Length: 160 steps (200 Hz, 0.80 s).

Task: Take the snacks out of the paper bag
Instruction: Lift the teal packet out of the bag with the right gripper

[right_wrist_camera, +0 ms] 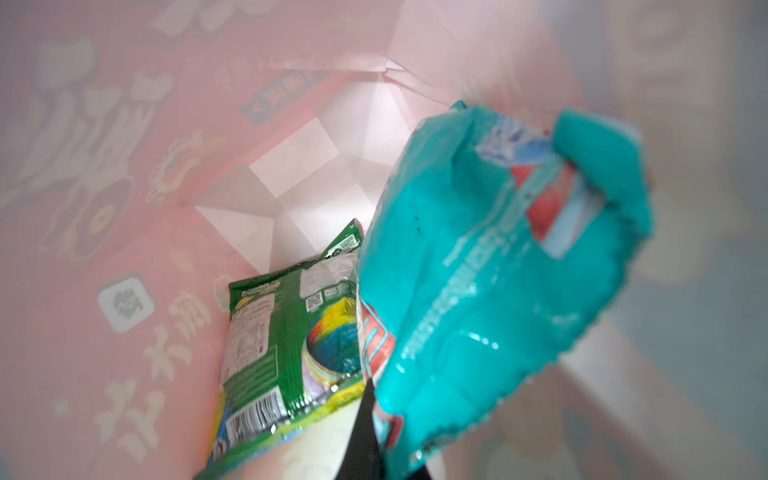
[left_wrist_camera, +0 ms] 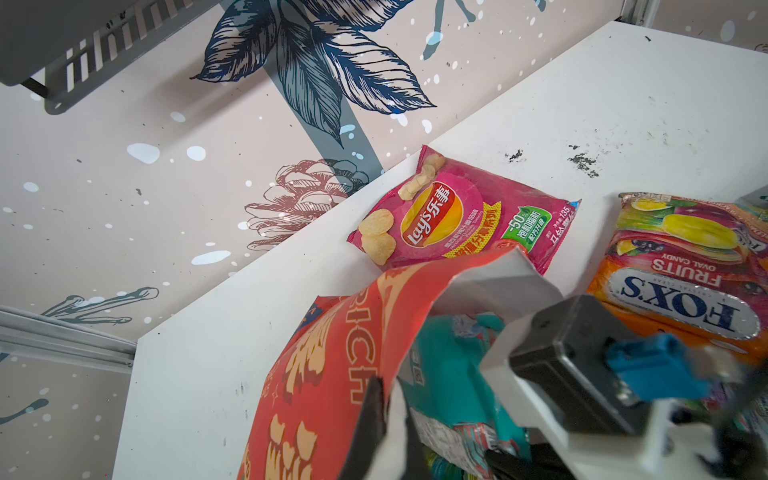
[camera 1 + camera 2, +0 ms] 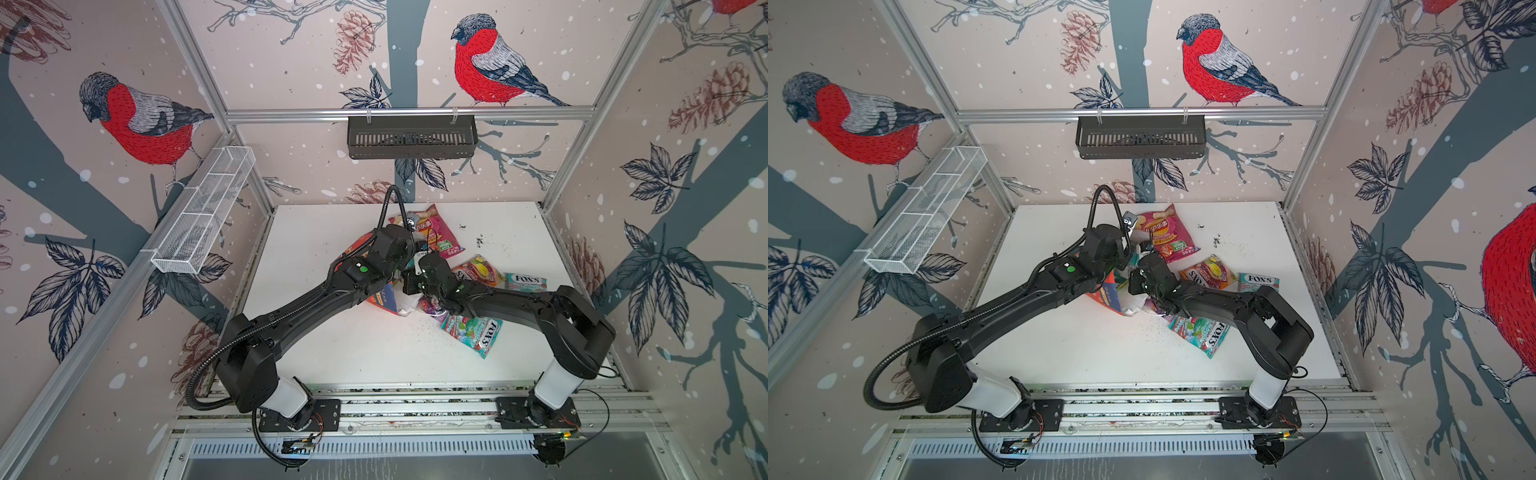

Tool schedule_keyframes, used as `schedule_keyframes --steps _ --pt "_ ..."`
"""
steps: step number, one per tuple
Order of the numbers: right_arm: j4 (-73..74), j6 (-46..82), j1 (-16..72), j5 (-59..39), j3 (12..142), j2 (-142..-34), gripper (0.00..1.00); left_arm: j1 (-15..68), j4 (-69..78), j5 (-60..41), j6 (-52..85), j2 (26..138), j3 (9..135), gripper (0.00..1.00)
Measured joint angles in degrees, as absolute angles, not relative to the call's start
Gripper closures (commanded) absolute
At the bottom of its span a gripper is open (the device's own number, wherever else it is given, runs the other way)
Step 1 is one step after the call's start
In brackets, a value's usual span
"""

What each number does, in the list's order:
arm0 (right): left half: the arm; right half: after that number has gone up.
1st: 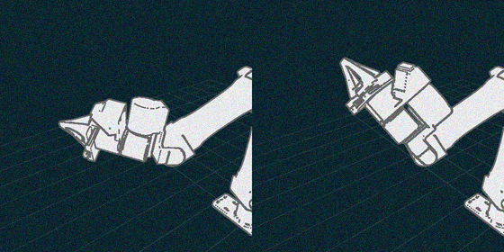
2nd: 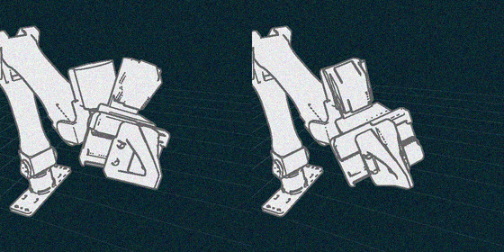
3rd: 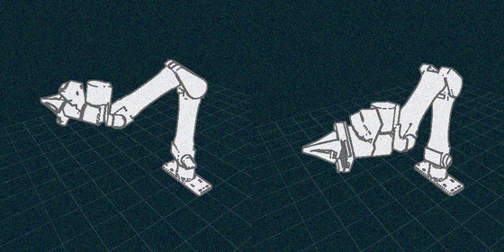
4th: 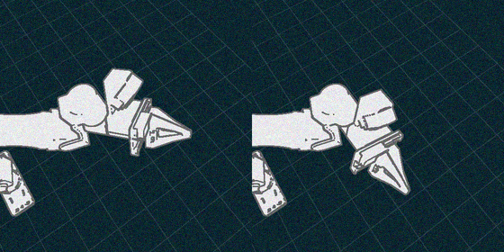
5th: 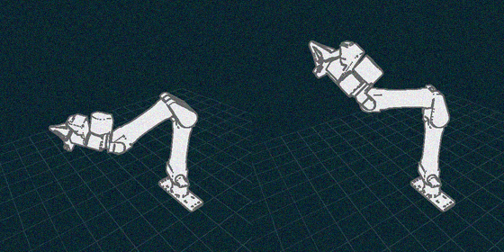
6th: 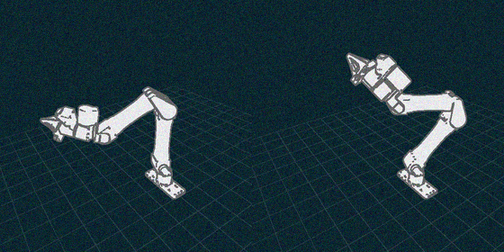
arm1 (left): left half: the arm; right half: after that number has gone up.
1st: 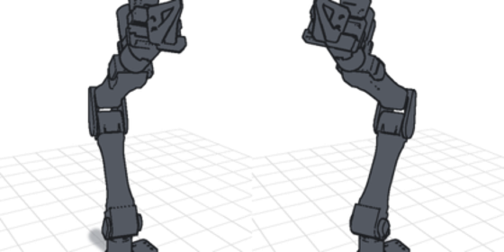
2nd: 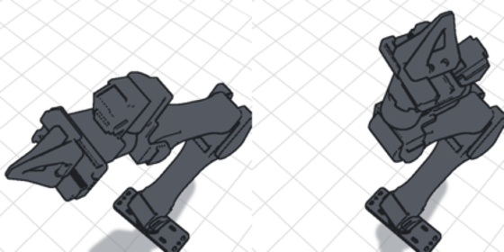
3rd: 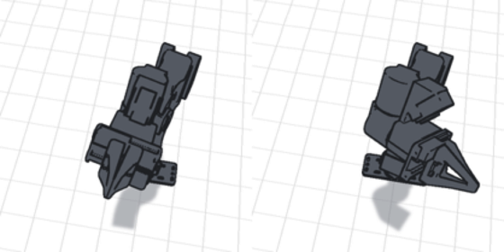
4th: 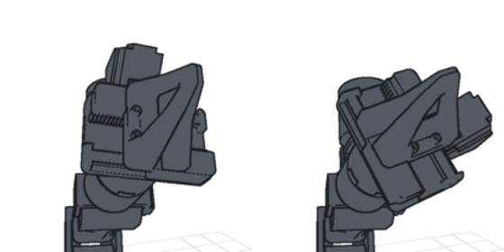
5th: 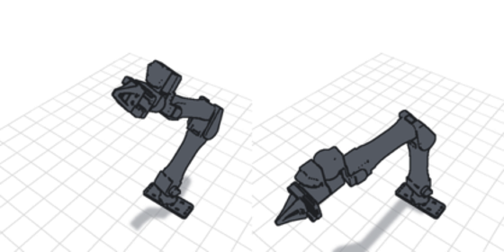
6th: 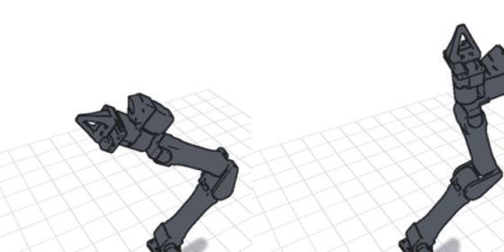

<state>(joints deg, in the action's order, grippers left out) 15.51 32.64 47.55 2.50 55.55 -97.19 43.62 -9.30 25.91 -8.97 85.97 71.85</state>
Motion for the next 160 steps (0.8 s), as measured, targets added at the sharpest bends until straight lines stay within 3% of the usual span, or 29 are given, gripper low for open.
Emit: schedule_keyframes --steps 58,101,160 --pt "19.03 31.09 47.16 -1.85 49.19 -89.01 1.0 43.0 -9.69 27.07 -8.97 86.39 71.68 1.0" --pt "21.67 27.46 45.52 -11.62 44.51 -81.28 1.0 42.96 -10.13 27.16 -8.95 86.48 71.61 1.0" --pt "19.03 20.58 43.88 -16.23 40.6 -65.47 1.0 42.96 -10.17 27.14 -8.97 86.48 71.75 1.0"
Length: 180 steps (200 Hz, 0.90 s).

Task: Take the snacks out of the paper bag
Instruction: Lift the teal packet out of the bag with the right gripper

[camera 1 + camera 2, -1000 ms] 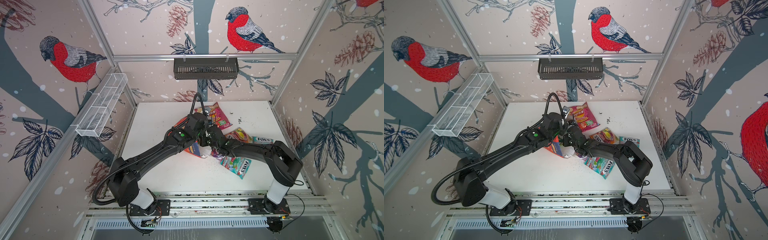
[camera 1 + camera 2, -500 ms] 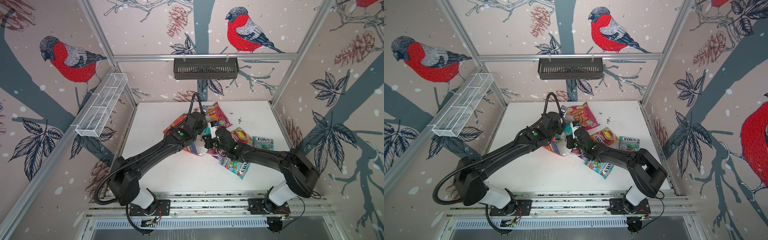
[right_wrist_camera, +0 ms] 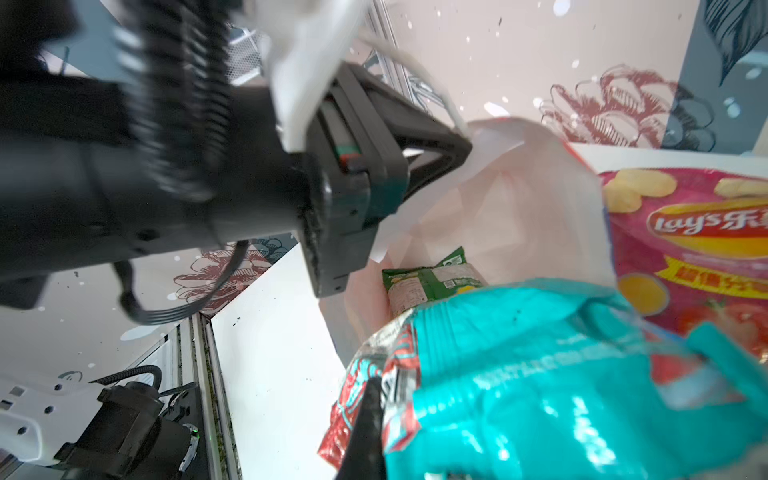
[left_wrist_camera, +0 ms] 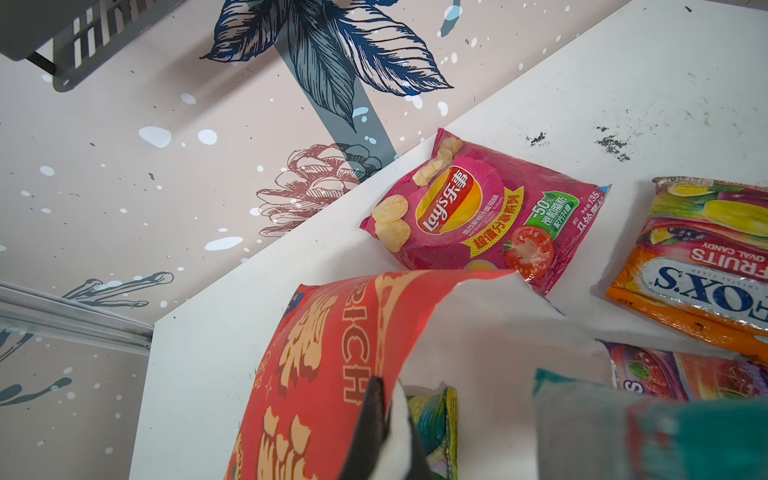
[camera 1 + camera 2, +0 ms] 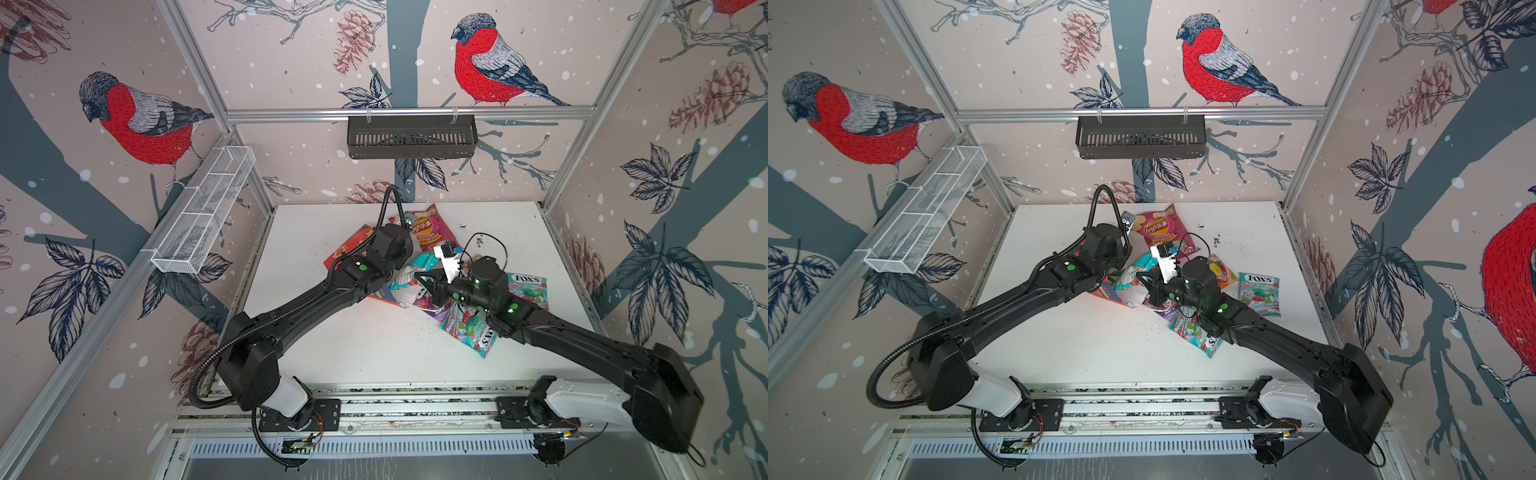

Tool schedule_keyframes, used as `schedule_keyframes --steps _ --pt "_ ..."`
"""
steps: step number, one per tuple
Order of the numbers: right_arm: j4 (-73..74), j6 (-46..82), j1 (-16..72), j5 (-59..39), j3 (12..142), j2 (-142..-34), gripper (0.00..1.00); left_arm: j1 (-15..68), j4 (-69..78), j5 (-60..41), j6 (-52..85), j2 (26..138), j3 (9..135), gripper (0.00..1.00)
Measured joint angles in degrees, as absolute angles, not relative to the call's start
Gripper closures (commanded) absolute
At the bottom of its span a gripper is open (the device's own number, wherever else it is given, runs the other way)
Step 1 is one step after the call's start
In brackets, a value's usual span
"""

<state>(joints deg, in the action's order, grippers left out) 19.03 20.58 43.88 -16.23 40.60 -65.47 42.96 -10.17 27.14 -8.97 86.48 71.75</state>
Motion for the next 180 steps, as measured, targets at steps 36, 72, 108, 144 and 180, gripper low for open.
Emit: schedule_keyframes --steps 36,72,108,144,180 --pt "14.06 17.82 41.39 -13.65 38.04 -54.06 0.99 42.96 -10.22 27.05 -9.06 86.43 71.7 1.0" --pt "3.64 16.69 37.93 -2.42 39.79 -47.48 0.99 43.0 -10.13 26.96 -9.58 85.82 71.26 1.0" --pt "-9.15 16.91 34.41 12.43 43.64 -47.42 0.99 43.03 -9.34 26.44 -10.72 84.05 69.71 1.0" --pt "-19.81 19.73 29.98 20.1 45.12 -50.57 0.99 43.07 -8.91 24.64 -11.6 81.93 67.68 1.0" --pt "-27.92 21.26 26.98 21.58 47.86 -56.23 0.99 43.11 -8.38 24.03 -11.99 80.77 66.76 1.0"
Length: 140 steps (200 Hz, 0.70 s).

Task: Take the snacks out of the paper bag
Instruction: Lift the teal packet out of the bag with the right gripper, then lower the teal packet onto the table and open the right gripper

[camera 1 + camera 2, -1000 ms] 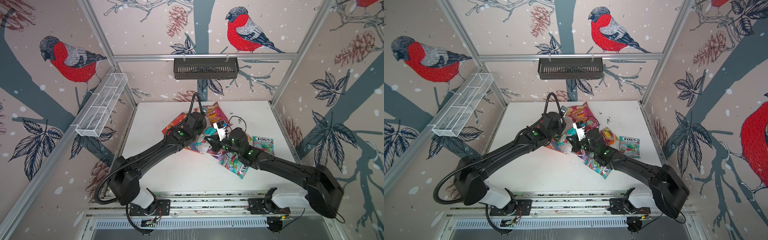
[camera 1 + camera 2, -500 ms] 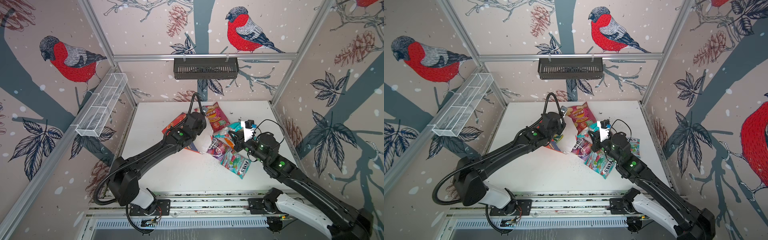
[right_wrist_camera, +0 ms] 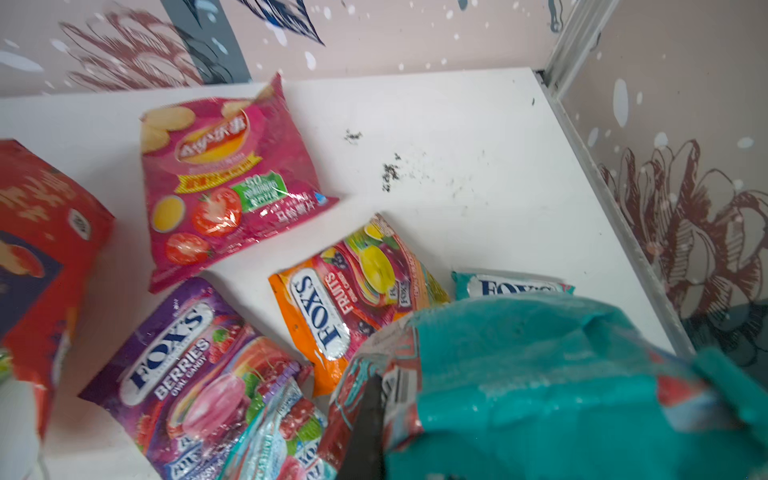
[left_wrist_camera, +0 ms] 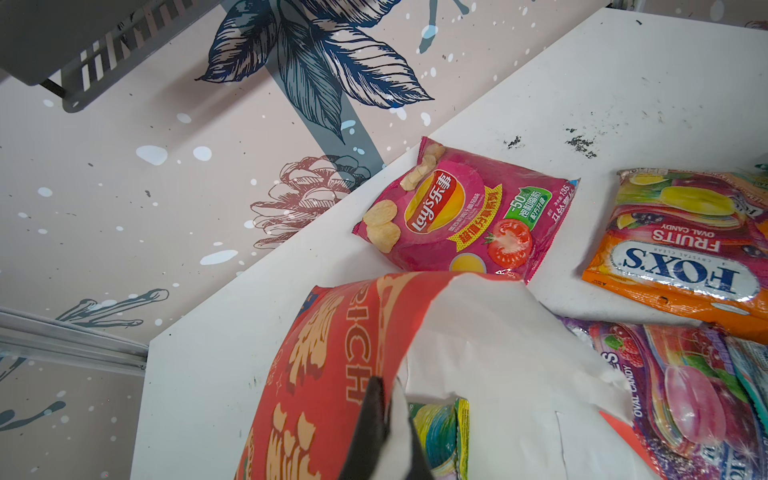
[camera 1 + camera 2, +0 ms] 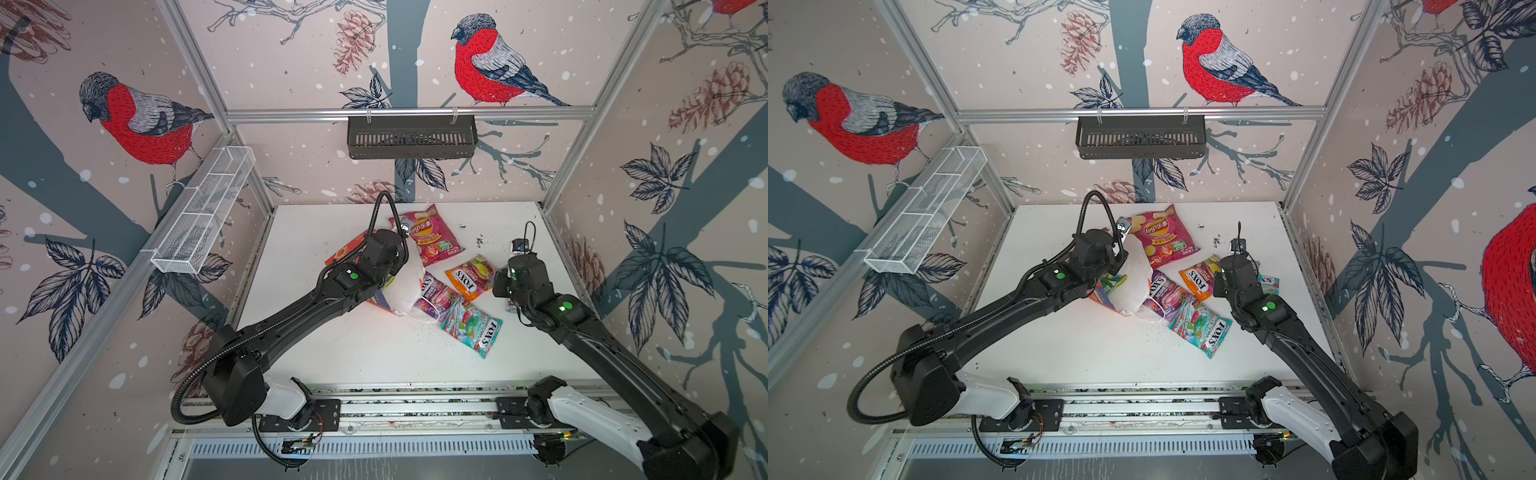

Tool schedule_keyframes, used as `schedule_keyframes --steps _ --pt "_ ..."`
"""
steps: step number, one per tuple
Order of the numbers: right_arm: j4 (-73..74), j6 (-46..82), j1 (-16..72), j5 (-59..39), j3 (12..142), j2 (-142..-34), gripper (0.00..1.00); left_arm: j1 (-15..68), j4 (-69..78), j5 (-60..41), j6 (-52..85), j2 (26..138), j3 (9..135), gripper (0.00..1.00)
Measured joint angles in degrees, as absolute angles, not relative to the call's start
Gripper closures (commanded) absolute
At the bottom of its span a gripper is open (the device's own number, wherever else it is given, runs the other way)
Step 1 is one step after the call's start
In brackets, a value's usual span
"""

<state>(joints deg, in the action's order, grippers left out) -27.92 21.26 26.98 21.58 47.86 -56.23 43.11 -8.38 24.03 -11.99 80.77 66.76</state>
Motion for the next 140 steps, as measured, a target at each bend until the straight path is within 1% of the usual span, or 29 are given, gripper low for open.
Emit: schedule_keyframes --steps 45,140 --pt "-33.76 22.87 26.46 19.66 49.84 -61.58 0.99 43.24 -7.99 22.81 -12.29 79.48 65.63 1.0" --pt "-37.19 24.01 26.5 13.96 53.32 -77.01 1.0 43.22 -7.75 22.31 -13.74 77.82 64.2 1.0"
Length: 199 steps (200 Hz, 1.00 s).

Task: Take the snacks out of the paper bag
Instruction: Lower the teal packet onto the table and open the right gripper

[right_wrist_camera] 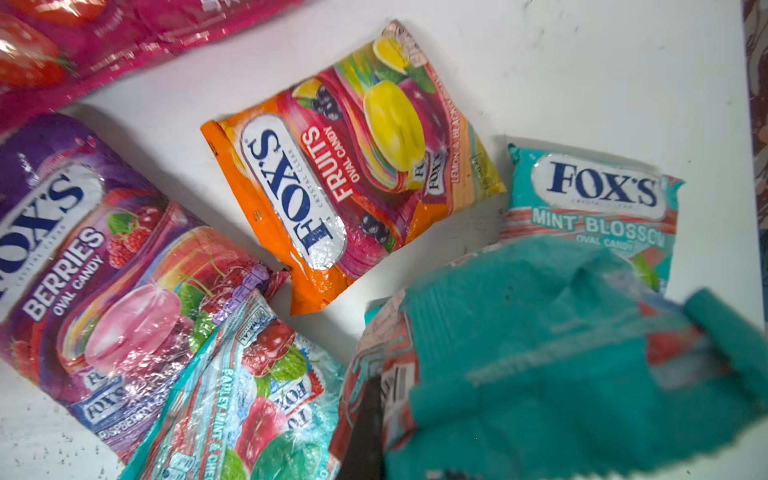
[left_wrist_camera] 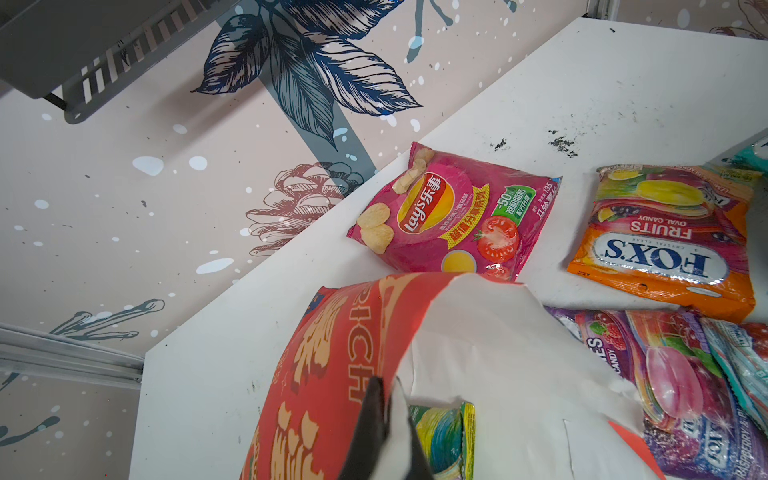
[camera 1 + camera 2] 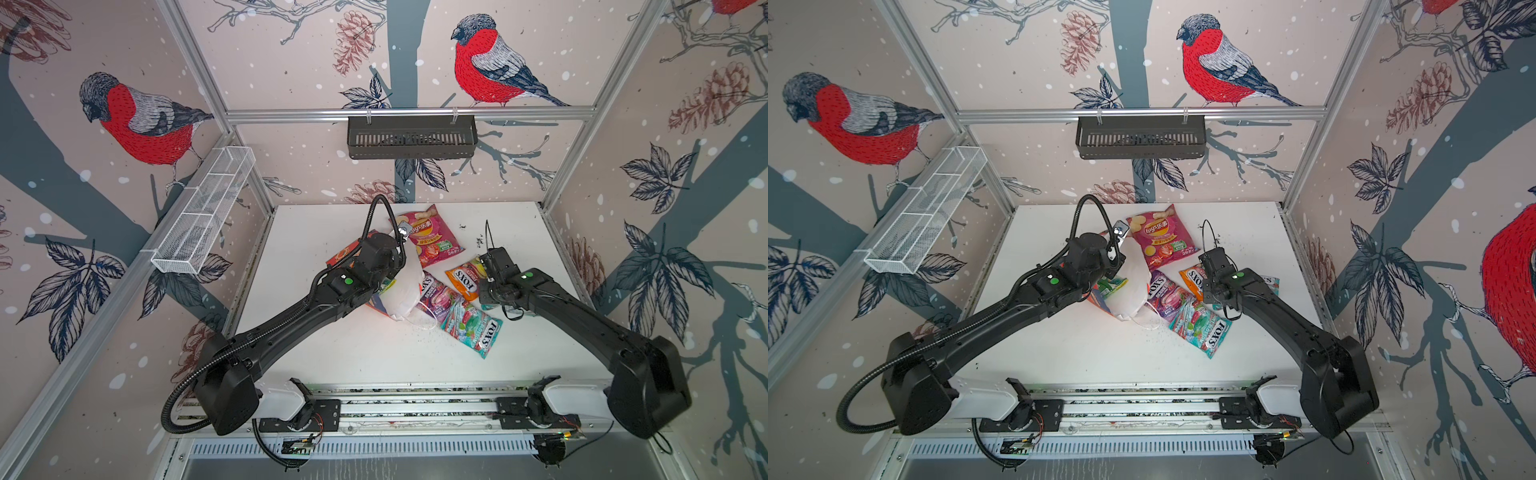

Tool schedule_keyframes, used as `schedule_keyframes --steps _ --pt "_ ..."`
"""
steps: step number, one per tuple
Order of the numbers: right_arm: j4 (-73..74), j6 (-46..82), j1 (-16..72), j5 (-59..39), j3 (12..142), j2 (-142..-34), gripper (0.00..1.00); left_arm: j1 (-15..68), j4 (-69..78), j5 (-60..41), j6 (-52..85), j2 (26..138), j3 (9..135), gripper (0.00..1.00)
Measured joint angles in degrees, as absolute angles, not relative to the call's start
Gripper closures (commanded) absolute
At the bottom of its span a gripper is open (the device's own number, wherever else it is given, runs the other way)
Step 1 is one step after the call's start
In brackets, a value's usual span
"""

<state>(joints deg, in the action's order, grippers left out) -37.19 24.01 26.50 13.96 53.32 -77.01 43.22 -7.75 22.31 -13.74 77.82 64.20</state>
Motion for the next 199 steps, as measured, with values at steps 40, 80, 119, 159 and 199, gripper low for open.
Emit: schedule_keyframes --steps 40,80,119,159,199 --pt "-36.14 23.14 26.61 13.43 53.56 -82.72 0.99 43.22 -7.75 22.31 -13.87 77.54 64.01 1.0" --pt "-34.85 22.22 26.46 12.12 53.45 -83.57 0.84 43.22 -7.55 22.26 -13.87 77.06 63.22 1.0" --pt "-30.74 21.93 26.11 9.04 52.25 -80.64 0.57 43.22 -6.13 20.34 -14.44 75.02 60.31 0.99" --pt "-25.45 21.89 25.91 4.93 49.78 -76.07 0.48 43.22 -5.39 16.67 -15.27 73.3 59.07 0.95" --pt "-15.84 23.9 25.85 -2.46 44.42 -67.44 0.47 43.22 -6.46 12.99 -15.7 73.73 58.83 0.94"
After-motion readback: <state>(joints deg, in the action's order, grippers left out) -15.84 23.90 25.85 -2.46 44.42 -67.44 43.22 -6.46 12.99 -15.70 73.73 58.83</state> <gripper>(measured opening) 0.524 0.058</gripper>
